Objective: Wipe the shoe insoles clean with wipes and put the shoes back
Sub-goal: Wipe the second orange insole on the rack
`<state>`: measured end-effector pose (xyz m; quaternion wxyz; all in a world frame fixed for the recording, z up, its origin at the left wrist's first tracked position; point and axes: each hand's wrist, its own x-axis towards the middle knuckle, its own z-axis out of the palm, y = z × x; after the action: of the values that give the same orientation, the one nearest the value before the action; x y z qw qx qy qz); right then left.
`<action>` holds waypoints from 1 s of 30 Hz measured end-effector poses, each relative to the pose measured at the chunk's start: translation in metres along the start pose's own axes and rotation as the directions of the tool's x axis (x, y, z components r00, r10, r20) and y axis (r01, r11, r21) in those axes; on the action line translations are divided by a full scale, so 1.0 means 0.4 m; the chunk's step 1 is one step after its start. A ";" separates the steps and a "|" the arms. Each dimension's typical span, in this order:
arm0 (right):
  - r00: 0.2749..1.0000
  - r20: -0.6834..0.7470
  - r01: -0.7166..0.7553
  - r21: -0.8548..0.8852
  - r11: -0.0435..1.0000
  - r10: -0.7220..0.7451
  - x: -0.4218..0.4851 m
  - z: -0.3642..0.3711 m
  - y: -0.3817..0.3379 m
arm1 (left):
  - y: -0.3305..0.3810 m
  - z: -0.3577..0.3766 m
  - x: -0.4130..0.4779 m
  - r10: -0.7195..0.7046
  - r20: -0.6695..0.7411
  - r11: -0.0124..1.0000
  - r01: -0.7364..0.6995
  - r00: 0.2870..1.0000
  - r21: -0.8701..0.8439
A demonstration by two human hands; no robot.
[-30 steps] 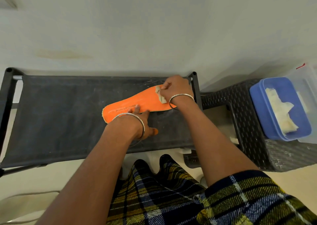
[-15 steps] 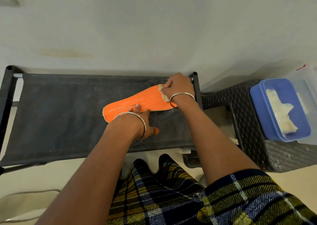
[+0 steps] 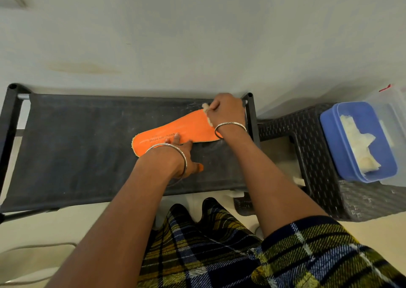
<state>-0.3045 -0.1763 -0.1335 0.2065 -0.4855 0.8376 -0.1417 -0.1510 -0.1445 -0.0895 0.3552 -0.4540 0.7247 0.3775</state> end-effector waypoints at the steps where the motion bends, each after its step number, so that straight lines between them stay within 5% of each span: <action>1: 0.999 -0.034 -0.033 -0.017 0.999 0.033 0.003 -0.007 0.013 | 0.001 0.000 -0.001 -0.001 0.003 1.000 0.001 1.000 0.002; 4: 0.998 -0.050 -0.025 -0.059 0.998 0.022 0.001 -0.008 0.011 | 0.005 0.000 -0.004 -0.004 -0.003 1.000 0.004 1.000 0.004; 10: 0.971 0.162 0.168 0.057 0.984 -0.175 -0.034 0.029 -0.058 | 0.009 0.000 -0.003 0.005 -0.017 1.000 -0.006 1.000 -0.027; 18: 0.998 -0.005 -0.058 -0.085 0.995 0.058 -0.002 -0.026 0.014 | 0.007 -0.004 -0.004 -0.004 0.013 1.000 0.004 1.000 0.002; 24: 0.939 0.328 0.132 -0.065 0.989 -0.104 -0.031 0.005 -0.055 | 0.006 0.000 0.001 0.000 -0.009 1.000 0.000 1.000 0.001; 30: 0.953 0.237 -0.128 -0.251 0.959 0.189 0.013 -0.036 0.013 | -0.001 -0.003 -0.001 -0.001 0.010 1.000 0.000 1.000 0.021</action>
<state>-0.3177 -0.1777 -0.1243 0.2664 -0.4515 0.8507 0.0393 -0.1506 -0.1455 -0.0887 0.3636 -0.4485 0.7268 0.3720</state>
